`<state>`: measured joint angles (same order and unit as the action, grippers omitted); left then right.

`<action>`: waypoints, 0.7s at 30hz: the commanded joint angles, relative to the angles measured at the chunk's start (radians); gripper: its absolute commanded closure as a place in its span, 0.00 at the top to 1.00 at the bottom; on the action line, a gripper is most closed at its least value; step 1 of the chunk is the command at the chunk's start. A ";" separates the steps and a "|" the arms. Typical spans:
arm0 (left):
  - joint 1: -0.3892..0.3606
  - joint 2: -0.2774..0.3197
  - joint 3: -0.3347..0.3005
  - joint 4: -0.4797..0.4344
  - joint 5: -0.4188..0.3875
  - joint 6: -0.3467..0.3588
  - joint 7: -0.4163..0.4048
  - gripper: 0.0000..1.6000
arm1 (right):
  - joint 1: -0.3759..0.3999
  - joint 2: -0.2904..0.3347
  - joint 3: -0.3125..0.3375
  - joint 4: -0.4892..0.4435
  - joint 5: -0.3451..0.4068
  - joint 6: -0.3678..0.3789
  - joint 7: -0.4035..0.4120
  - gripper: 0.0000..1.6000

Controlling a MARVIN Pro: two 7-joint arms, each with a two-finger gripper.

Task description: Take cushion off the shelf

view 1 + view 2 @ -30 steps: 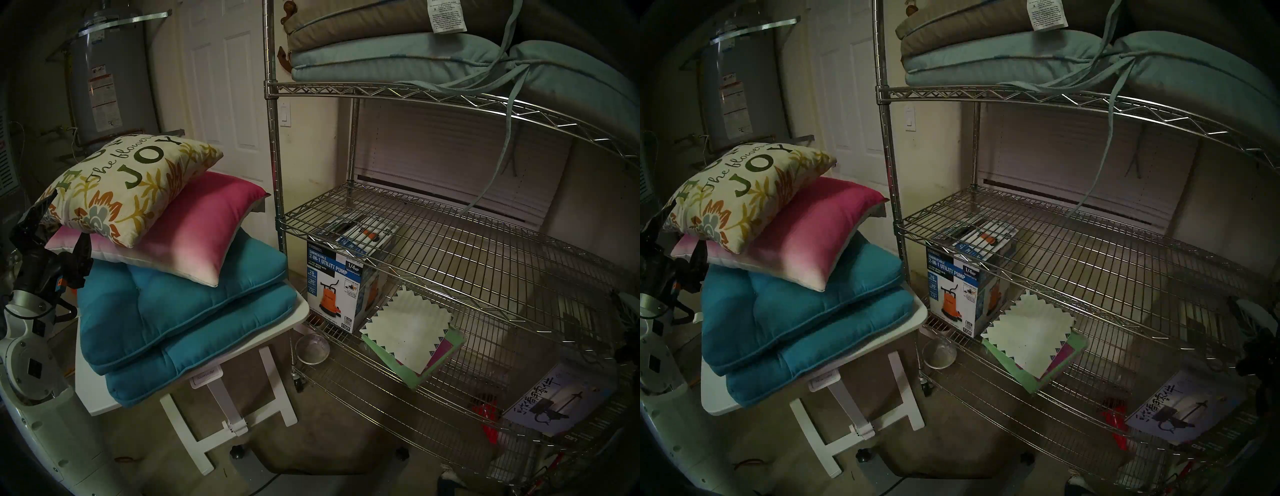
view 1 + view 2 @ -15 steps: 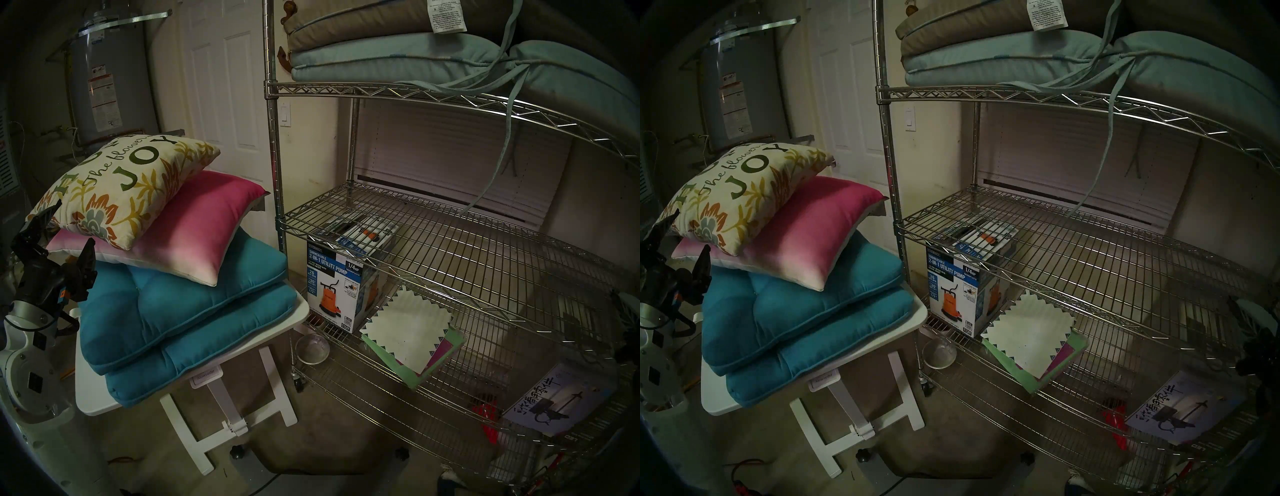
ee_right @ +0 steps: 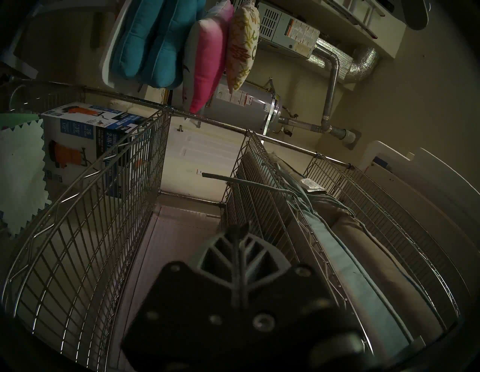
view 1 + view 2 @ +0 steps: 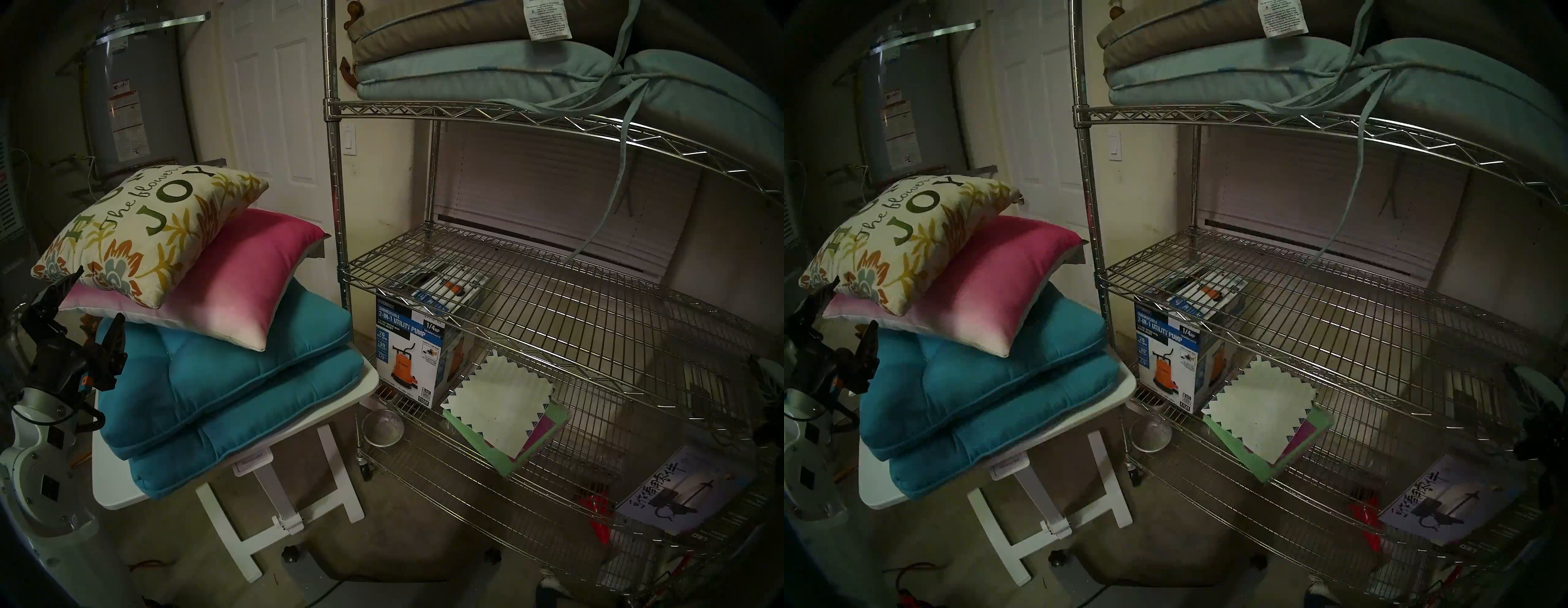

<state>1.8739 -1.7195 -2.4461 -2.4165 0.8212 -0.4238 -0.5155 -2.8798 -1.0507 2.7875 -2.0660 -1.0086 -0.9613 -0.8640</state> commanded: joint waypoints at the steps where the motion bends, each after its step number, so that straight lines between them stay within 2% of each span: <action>1: 0.033 -0.006 0.007 -0.027 -0.036 -0.055 0.031 1.00 | 0.000 -0.002 0.005 -0.002 0.016 0.001 -0.067 0.00; 21: 0.106 -0.042 0.042 -0.027 -0.088 -0.226 0.090 1.00 | 0.000 -0.003 0.006 -0.005 0.024 0.001 -0.050 0.00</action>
<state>1.9556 -1.7555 -2.4082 -2.4174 0.7537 -0.6066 -0.4536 -2.8798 -1.0513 2.7881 -2.0677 -0.9983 -0.9613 -0.8639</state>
